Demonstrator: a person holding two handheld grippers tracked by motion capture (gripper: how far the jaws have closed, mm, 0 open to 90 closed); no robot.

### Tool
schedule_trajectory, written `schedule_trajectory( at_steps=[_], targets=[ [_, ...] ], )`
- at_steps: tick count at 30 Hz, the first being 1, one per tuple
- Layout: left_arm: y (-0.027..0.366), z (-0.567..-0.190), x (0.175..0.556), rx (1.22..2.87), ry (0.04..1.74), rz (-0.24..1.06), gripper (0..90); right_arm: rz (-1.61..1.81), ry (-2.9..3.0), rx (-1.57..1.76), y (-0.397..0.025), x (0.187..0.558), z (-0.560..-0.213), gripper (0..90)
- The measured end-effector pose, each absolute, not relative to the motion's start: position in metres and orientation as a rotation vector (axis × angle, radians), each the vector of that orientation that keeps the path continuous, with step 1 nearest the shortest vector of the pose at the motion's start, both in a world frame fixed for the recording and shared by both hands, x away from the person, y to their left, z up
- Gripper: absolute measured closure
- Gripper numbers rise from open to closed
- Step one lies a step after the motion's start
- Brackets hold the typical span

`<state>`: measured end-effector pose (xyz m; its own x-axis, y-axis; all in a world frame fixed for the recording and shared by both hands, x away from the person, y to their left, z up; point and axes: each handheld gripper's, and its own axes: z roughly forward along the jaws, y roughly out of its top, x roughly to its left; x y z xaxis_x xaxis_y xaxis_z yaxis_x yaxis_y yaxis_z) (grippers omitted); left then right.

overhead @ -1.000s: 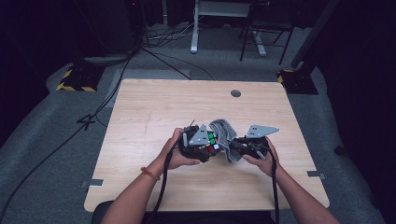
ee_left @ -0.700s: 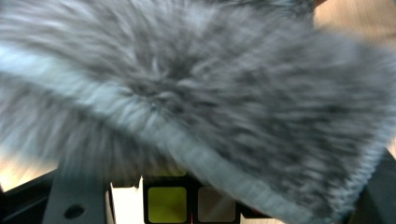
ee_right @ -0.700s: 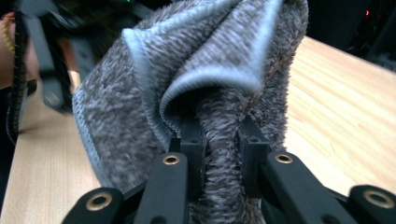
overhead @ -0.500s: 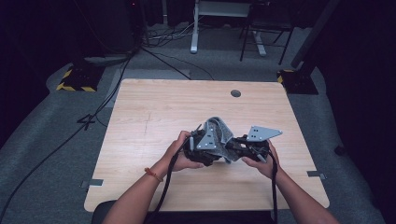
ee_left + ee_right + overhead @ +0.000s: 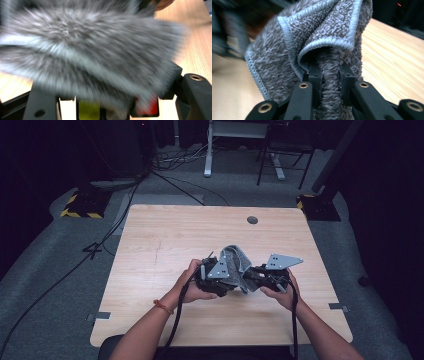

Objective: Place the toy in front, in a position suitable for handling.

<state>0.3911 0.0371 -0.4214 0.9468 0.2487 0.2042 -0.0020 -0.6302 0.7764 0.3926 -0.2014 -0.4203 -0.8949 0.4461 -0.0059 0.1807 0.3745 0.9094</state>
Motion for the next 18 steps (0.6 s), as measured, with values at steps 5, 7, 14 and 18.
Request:
schedule_trajectory(
  at_steps=[5,7,14,18],
  targets=[
    [0.033,-0.425,0.389,2.256,0.161,0.383,33.3,1.536,2.371,0.51,-0.192,0.383,-0.414,77.2],
    [0.031,-0.427,0.39,2.262,0.16,0.372,33.2,1.545,2.373,0.511,-0.191,0.383,-0.414,77.2],
    [0.022,-0.434,0.392,2.295,0.172,0.375,33.3,1.519,2.384,0.506,-0.188,0.385,-0.418,76.9],
    [0.029,-0.427,0.392,2.253,0.19,0.371,33.4,1.468,2.365,0.533,-0.196,0.391,-0.421,76.9]
  ],
)
